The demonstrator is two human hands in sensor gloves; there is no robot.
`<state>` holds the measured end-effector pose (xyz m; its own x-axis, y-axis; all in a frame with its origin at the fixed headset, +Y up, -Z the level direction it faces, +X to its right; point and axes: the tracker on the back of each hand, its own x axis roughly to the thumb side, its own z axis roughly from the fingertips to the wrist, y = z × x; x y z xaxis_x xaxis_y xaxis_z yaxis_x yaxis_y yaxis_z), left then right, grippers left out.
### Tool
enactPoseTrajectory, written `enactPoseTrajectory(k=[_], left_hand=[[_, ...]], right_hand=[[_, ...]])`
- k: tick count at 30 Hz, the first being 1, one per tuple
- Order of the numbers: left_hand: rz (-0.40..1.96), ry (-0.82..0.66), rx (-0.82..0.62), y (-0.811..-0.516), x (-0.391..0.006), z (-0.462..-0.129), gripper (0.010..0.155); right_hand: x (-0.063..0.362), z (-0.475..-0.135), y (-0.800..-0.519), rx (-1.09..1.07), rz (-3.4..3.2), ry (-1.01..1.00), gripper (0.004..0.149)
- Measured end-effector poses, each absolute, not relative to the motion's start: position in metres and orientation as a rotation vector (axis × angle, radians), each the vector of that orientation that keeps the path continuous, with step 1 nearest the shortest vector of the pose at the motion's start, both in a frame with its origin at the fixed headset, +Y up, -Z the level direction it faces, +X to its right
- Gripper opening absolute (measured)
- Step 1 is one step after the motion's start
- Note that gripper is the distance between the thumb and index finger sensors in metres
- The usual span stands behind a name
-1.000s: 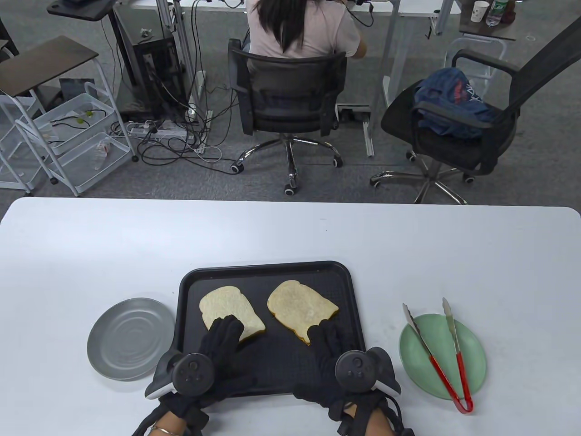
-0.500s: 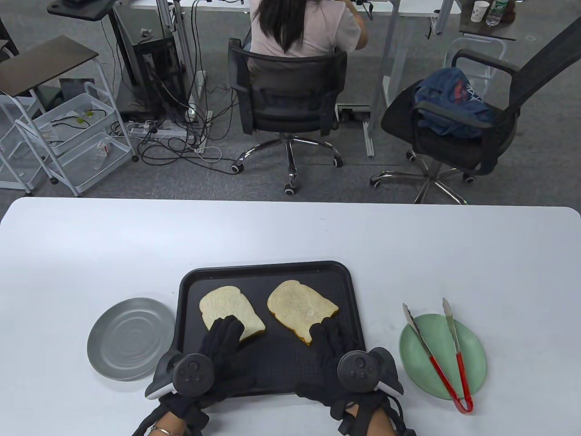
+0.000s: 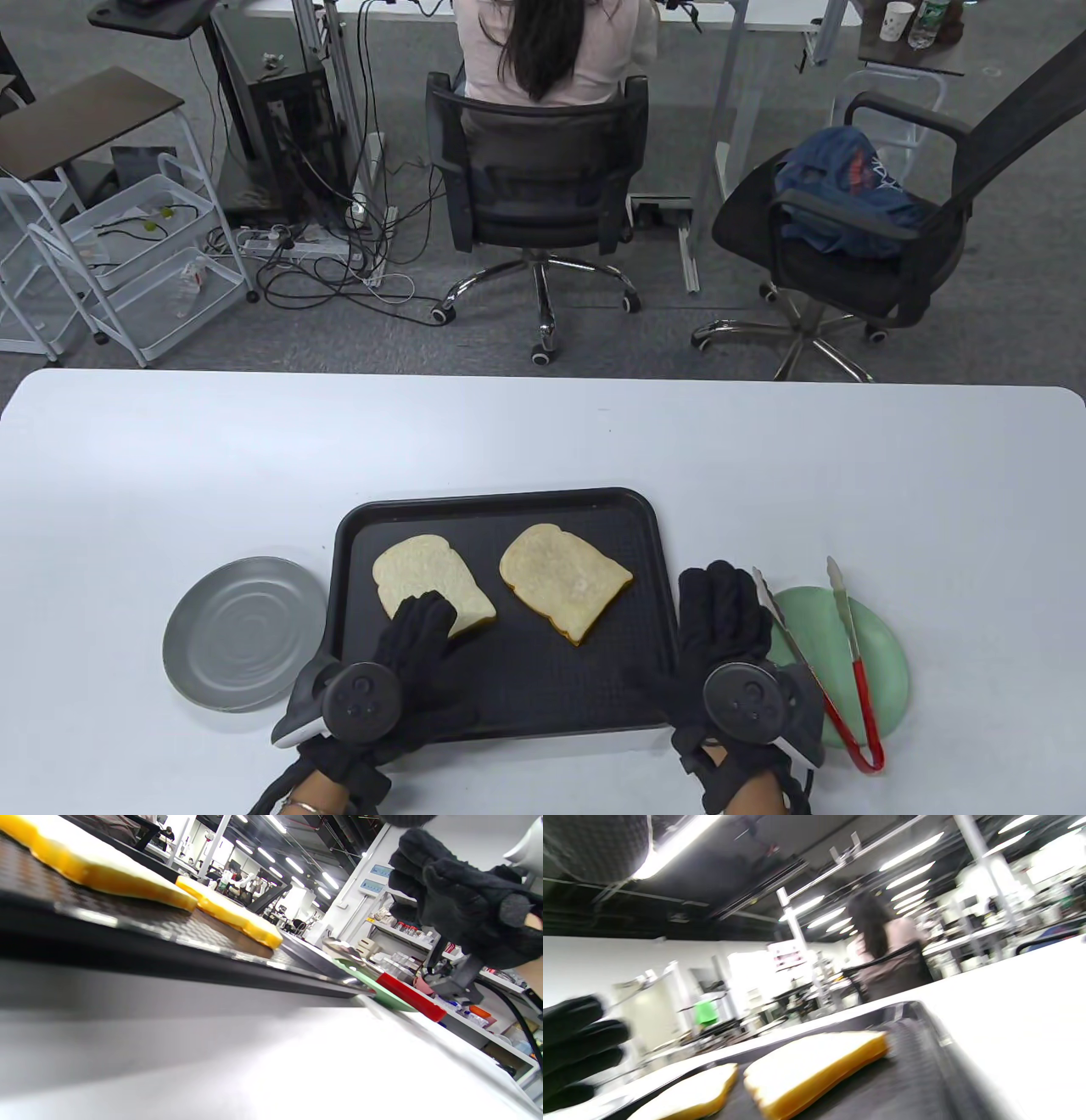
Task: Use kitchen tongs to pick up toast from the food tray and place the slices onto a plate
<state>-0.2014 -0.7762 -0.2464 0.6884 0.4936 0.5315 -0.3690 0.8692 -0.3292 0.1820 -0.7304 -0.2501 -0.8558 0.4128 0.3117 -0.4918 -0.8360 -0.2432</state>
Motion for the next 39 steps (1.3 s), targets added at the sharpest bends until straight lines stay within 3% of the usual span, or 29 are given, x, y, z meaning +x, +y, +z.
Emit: enactPoseTrajectory(k=[6, 10, 17, 32, 39], left_hand=[[0.49, -0.65, -0.203, -0.776, -0.202, -0.246, 0.109], [0.496, -0.649, -0.203, -0.776, -0.202, -0.246, 0.109], [0.492, -0.649, -0.208, -0.777, -0.202, -0.247, 0.109], [0.493, -0.638, -0.215, -0.777, -0.204, -0.249, 0.109], [0.496, -0.638, -0.214, -0.777, -0.205, -0.249, 0.109]], right_hand=[[0.232, -0.248, -0.737, -0.074, 2.691, -0.5, 0.113], [0.269, -0.246, -0.753, -0.402, 2.685, -0.29, 0.116], [0.298, -0.248, -0.79, -0.729, 2.64, 0.114, 0.12], [0.304, -0.256, -0.804, -0.921, 2.74, 0.082, 0.101], [0.294, -0.251, -0.78, -0.844, 2.733, -0.193, 0.097]])
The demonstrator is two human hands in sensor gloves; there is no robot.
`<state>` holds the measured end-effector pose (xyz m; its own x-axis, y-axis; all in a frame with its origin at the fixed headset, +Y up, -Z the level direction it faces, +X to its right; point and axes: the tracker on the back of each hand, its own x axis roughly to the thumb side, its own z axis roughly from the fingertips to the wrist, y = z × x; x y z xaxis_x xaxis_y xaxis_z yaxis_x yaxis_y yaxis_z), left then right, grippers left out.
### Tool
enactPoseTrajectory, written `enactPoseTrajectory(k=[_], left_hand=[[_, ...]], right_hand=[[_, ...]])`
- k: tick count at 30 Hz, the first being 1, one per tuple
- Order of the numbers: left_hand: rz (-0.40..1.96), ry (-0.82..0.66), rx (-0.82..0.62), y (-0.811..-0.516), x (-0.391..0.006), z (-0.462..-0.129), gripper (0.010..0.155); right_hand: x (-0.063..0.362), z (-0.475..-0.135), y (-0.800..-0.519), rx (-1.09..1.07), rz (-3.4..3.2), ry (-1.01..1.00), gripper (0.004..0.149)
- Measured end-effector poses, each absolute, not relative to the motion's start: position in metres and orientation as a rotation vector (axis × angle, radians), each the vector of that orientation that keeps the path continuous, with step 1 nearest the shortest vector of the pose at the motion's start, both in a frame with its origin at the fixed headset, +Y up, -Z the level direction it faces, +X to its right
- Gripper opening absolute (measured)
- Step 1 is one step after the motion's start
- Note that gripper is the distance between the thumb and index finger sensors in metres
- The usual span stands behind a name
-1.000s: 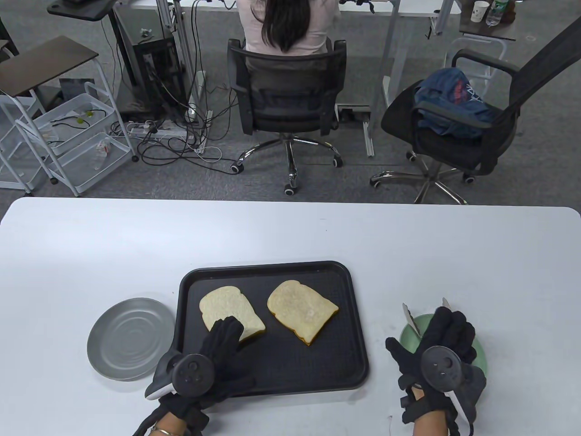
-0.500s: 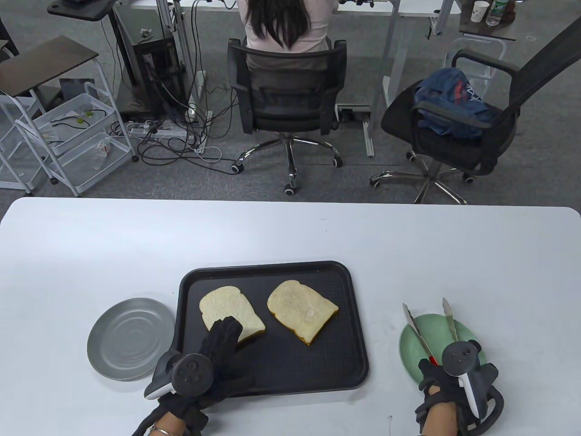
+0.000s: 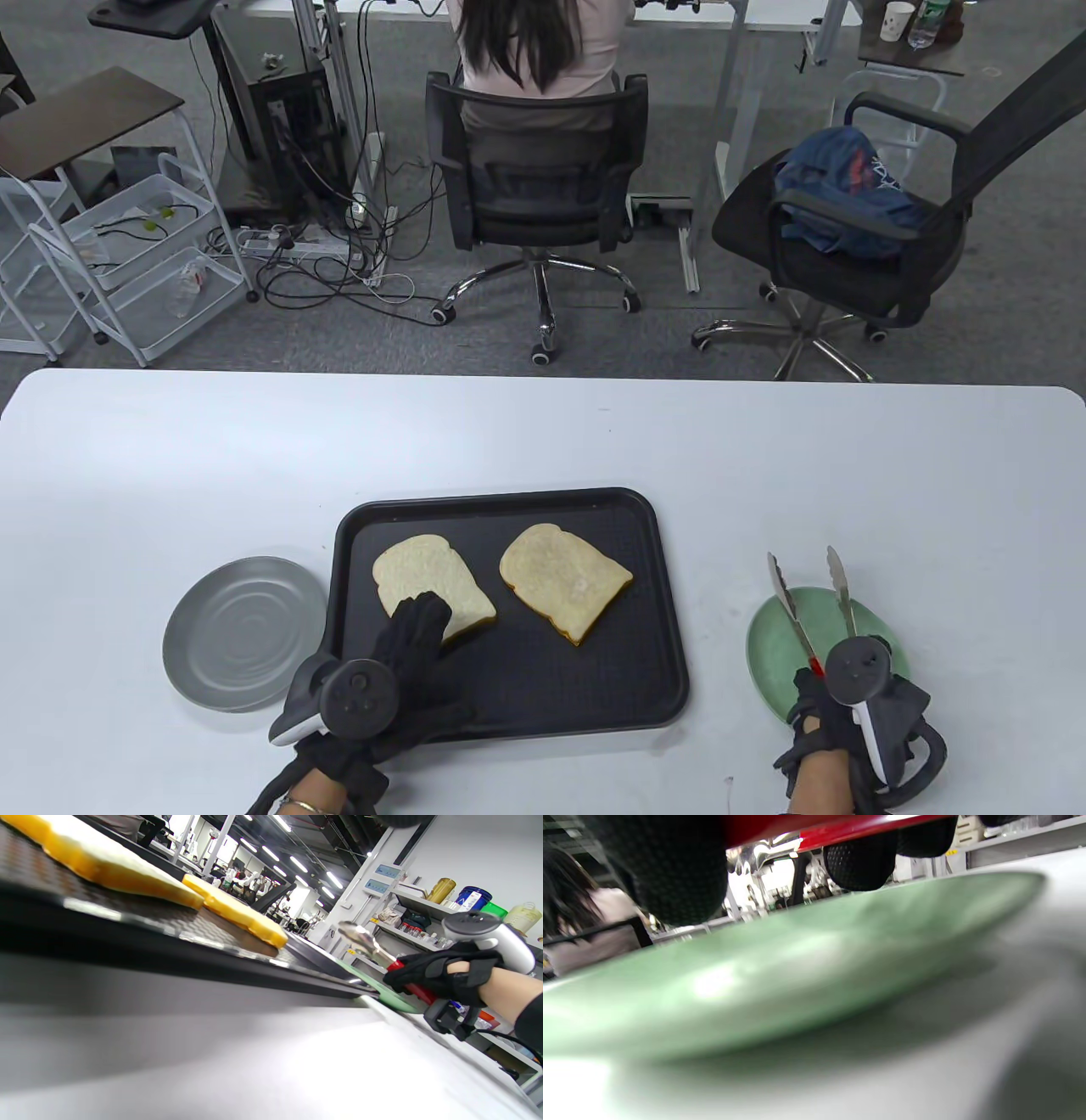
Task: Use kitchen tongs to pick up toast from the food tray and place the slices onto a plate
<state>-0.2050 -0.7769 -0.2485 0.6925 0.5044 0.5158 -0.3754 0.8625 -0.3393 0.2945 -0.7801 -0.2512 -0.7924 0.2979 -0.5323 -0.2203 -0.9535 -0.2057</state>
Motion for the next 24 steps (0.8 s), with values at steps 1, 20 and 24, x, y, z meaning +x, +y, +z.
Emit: enactPoseTrajectory(k=[1, 20, 24], left_hand=[[0.497, -0.638, -0.214, -0.777, -0.205, -0.249, 0.109], [0.498, -0.629, -0.209, -0.777, -0.207, -0.25, 0.109], [0.498, -0.627, -0.205, -0.777, -0.208, -0.25, 0.109]], right_hand=[[0.291, -0.251, -0.774, -0.799, 2.739, -0.238, 0.097], [0.194, -0.244, -0.717, -0.111, 2.79, -0.462, 0.102], [0.179, -0.245, -0.719, 0.011, 2.795, -0.442, 0.102]])
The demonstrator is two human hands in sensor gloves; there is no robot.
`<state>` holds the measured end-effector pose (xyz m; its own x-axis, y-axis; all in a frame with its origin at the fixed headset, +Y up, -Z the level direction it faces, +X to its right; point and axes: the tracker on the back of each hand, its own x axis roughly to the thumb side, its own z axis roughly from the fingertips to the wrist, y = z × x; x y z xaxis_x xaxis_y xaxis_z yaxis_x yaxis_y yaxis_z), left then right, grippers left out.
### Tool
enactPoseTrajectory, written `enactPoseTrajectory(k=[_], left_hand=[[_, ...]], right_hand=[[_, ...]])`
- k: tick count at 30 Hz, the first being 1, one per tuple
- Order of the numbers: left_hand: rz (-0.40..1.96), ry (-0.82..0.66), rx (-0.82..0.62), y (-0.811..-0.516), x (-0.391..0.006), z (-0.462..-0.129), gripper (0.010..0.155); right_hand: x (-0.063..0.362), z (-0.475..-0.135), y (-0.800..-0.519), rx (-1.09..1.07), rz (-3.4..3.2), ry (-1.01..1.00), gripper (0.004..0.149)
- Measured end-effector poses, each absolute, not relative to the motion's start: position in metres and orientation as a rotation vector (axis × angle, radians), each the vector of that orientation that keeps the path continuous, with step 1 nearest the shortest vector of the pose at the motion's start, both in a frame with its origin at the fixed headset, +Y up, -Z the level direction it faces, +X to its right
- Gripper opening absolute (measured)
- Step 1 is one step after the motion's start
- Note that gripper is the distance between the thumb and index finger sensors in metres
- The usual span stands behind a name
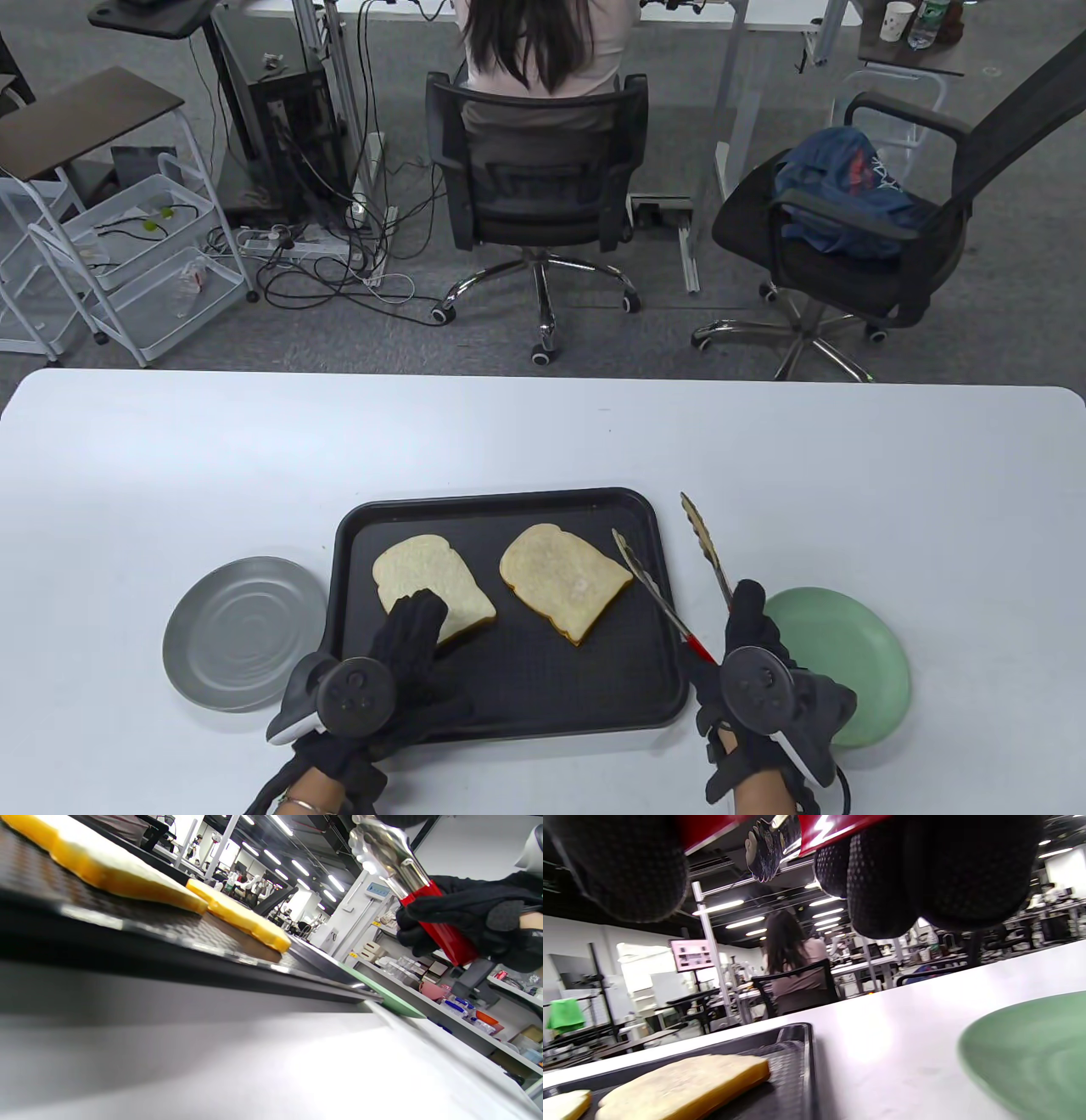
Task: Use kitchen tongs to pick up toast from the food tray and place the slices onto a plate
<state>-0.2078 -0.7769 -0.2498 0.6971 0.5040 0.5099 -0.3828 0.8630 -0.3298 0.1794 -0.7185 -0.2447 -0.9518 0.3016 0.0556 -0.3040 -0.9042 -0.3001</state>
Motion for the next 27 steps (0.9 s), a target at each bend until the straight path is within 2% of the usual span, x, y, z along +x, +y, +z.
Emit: enactPoseTrajectory(k=[8, 19, 23, 27], left_hand=[[0.497, -0.618, -0.198, -0.777, -0.21, -0.249, 0.109], [0.488, -0.593, -0.151, -0.774, -0.214, -0.25, 0.107], [0.465, -0.56, -0.081, -0.766, -0.216, -0.249, 0.1], [0.383, -0.494, 0.059, -0.75, -0.224, -0.247, 0.096]], right_hand=[[0.152, -0.246, -0.727, 0.251, 2.805, -0.318, 0.102], [0.141, -0.248, -0.73, 0.352, 2.769, -0.257, 0.101], [0.139, -0.249, -0.731, 0.367, 2.755, -0.248, 0.102], [0.139, -0.249, -0.731, 0.378, 2.737, -0.241, 0.101]])
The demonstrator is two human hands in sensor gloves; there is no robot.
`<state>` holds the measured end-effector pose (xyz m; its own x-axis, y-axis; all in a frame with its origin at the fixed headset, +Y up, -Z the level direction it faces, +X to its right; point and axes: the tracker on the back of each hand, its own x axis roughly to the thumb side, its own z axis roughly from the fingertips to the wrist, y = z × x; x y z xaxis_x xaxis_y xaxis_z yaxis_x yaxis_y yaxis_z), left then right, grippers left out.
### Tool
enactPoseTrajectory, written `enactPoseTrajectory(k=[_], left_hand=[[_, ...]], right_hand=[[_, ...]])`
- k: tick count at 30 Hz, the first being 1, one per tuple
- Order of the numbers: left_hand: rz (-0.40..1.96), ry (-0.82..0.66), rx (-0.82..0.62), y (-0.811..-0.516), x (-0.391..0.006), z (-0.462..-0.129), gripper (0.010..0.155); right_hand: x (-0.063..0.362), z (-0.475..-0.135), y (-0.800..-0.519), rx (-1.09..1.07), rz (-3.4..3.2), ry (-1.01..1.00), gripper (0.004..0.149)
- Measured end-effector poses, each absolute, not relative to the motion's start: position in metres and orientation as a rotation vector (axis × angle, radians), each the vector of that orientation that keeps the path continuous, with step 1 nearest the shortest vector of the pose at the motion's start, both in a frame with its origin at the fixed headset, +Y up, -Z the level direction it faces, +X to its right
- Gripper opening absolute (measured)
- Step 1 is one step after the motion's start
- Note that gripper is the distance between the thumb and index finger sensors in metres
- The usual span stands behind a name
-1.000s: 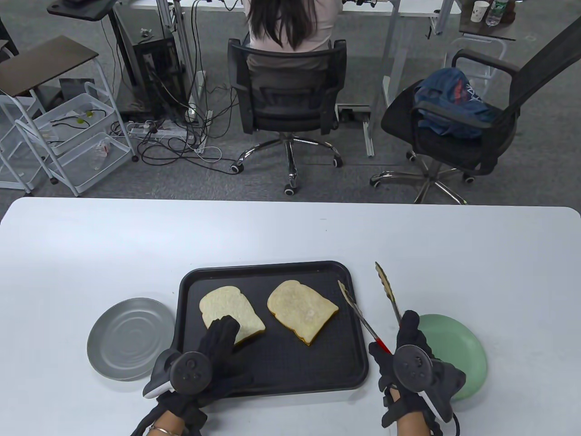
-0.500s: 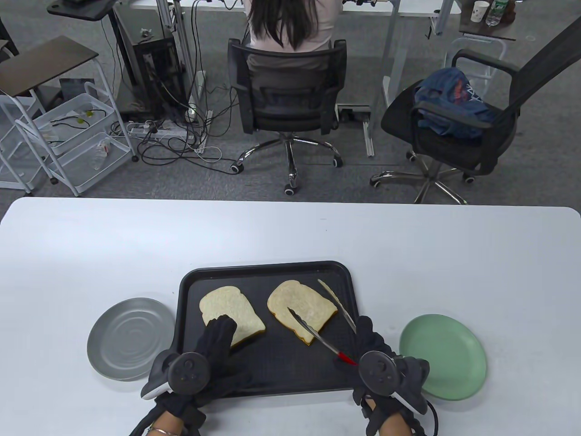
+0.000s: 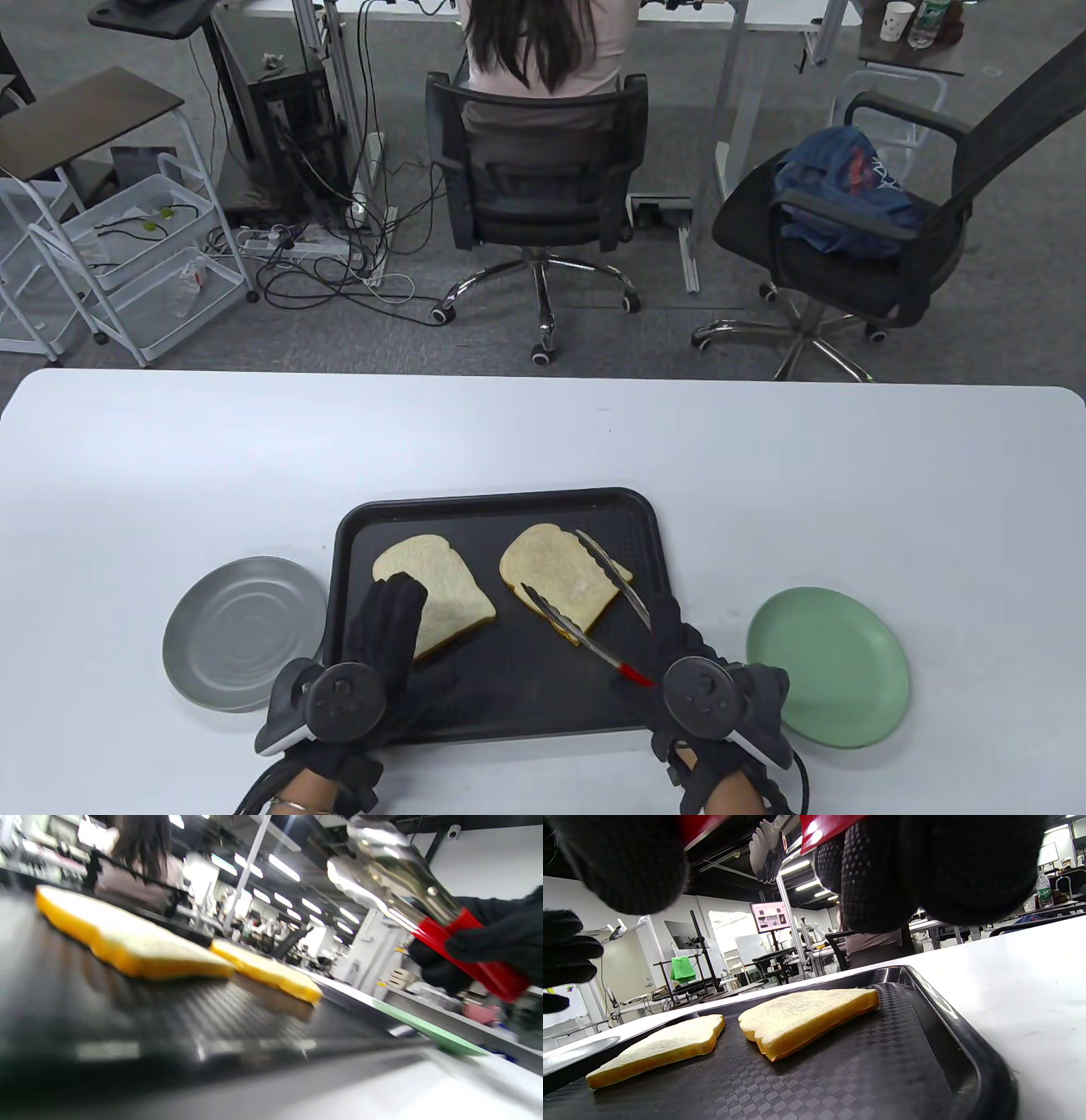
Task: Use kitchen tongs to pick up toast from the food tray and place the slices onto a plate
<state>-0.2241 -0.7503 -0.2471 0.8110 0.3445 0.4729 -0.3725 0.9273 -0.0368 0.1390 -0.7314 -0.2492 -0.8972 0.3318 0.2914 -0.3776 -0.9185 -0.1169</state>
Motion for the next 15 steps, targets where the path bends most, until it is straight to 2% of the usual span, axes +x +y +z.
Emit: enactPoseTrajectory(k=[11, 15], left_hand=[[0.39, -0.205, 0.213, -0.735, -0.289, -0.247, 0.096], [0.379, -0.1, 0.202, -0.74, -0.312, -0.255, 0.097]], right_hand=[[0.138, -0.248, -0.732, 0.386, 2.726, -0.229, 0.101], [0.136, -0.248, -0.733, 0.392, 2.731, -0.219, 0.101]])
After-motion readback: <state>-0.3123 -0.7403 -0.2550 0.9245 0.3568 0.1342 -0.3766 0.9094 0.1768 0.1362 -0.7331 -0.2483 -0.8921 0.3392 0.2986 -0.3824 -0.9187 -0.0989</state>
